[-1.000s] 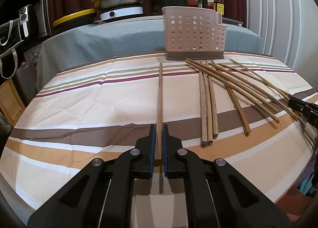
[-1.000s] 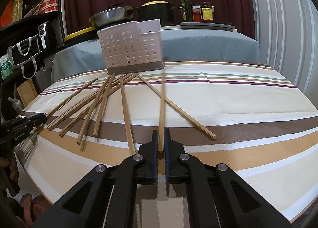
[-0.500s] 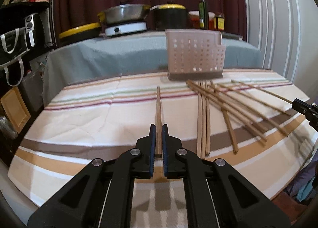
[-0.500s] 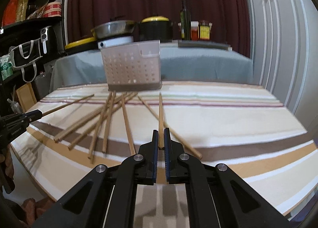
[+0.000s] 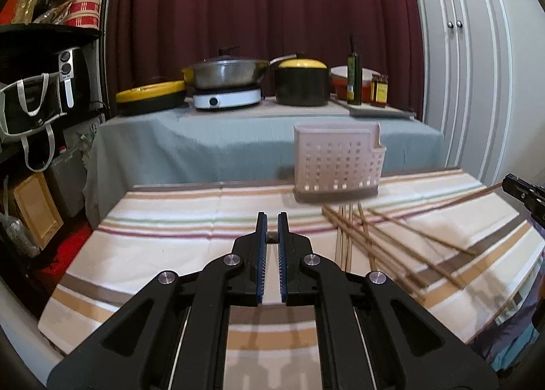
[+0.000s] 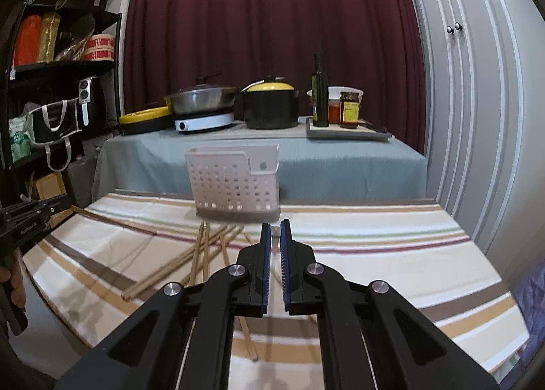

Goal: Organize utensils
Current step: 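Lift the chopsticks and lower them into the white caddy with both grippers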

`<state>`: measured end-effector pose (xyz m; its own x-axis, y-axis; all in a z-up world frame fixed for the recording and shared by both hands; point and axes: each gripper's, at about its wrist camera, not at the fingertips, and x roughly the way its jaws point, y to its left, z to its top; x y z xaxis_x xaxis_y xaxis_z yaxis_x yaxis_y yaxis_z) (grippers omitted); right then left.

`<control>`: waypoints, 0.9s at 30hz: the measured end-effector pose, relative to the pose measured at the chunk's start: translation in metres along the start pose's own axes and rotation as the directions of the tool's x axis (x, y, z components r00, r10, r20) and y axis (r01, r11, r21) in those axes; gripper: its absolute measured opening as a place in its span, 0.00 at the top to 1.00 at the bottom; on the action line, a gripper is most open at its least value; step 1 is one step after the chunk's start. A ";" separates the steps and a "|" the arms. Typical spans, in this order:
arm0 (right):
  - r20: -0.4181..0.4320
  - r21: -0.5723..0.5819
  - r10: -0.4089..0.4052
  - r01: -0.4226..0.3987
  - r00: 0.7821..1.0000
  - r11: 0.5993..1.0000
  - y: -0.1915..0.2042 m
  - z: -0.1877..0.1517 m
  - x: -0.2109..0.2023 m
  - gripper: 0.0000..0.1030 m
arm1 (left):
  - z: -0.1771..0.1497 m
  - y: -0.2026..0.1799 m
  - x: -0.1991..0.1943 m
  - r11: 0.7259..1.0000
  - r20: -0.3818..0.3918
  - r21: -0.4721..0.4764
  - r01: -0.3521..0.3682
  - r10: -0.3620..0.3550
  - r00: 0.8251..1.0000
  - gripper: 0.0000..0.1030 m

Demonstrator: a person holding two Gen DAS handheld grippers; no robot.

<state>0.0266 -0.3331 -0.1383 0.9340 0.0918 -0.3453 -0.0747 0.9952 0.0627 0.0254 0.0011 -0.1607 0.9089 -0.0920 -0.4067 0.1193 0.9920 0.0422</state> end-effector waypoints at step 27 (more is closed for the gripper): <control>0.067 0.003 0.037 -0.037 0.997 0.999 -0.013 0.073 0.074 0.94 | 0.093 -0.003 0.069 0.999 -0.003 -0.016 0.036 -0.036 0.999 0.94</control>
<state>0.1224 -0.3419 -0.0959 0.9518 0.1260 -0.2796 -0.1083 0.9910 0.0782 0.1248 -0.0167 -0.1043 0.9027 -0.1273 -0.4110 0.1456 0.9893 0.0134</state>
